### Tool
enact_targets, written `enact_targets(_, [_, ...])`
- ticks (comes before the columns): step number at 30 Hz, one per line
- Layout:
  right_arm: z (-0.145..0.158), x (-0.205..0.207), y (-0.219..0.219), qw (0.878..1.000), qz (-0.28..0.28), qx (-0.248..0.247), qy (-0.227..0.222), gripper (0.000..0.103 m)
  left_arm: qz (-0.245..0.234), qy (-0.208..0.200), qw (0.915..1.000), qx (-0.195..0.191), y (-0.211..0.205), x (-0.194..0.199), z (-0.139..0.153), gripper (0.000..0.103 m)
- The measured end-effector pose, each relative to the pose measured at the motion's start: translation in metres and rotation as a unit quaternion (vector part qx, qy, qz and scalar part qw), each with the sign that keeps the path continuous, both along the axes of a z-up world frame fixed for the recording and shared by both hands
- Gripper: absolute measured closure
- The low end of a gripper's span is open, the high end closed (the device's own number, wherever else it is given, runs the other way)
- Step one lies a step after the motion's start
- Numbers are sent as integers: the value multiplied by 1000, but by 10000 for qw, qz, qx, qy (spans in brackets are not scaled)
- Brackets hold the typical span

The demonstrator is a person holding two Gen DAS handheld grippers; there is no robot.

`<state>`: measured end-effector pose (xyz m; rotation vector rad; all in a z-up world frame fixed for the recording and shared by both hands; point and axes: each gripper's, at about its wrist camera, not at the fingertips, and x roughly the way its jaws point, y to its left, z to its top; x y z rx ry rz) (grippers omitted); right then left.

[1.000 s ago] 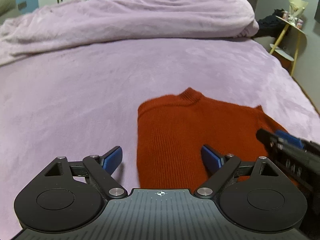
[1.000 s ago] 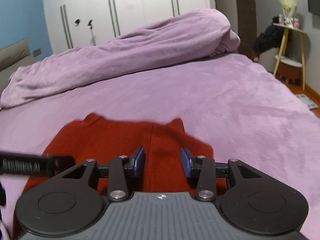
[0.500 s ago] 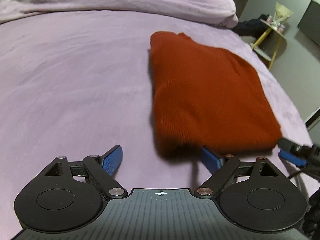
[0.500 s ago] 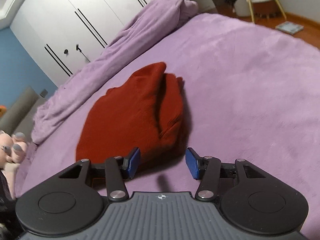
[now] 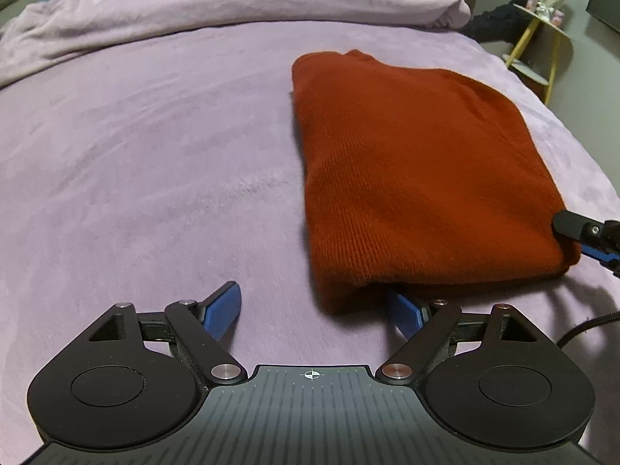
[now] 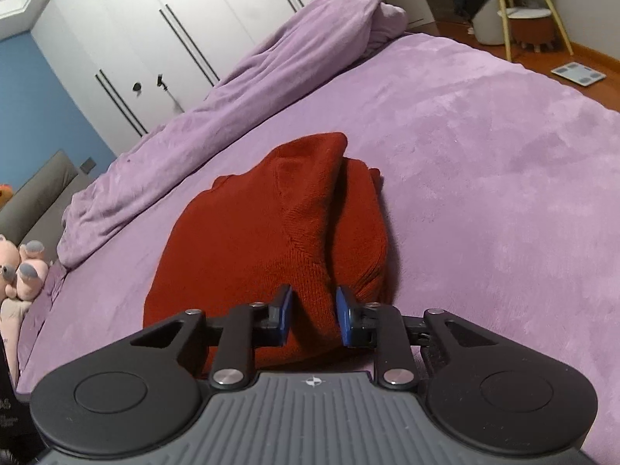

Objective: Fold small clothes

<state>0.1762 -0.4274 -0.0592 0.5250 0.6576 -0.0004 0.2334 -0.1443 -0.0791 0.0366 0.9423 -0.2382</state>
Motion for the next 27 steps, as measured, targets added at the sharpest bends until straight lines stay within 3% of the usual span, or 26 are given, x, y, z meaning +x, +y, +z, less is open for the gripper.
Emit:
enact_targets(5, [9, 2, -3, 9992, 328, 26, -227, 73, 159, 37, 9998, -136, 11, 0, -1, 15])
enact_targets(7, [8, 10, -4, 9990, 400, 23, -184, 70, 201, 75, 9996, -168, 12, 1, 0, 15])
enact_targets(10, [-1, 26, -7, 9979, 634, 126, 104, 58, 219, 121, 9996, -102, 10, 0, 2, 15])
enact_targets(12, [-6, 29, -11, 9969, 729, 255, 140, 57, 231, 155, 9996, -84, 11, 1, 3, 15])
enact_targets(13, [-6, 29, -12, 9966, 756, 307, 136, 58, 235, 174, 9995, -87, 11, 1, 3, 15])
enact_targets(17, [-3, 28, -14, 9955, 844, 381, 188, 83, 262, 235, 9993, -112, 12, 3, 3, 15])
enact_targets(23, [-9, 20, -26, 9935, 694, 884, 197, 91, 293, 284, 9991, -92, 11, 4, 4, 15])
enact_targets(27, [-11, 19, -26, 9947, 640, 745, 289, 92, 307, 325, 9989, -128, 13, 7, 4, 15])
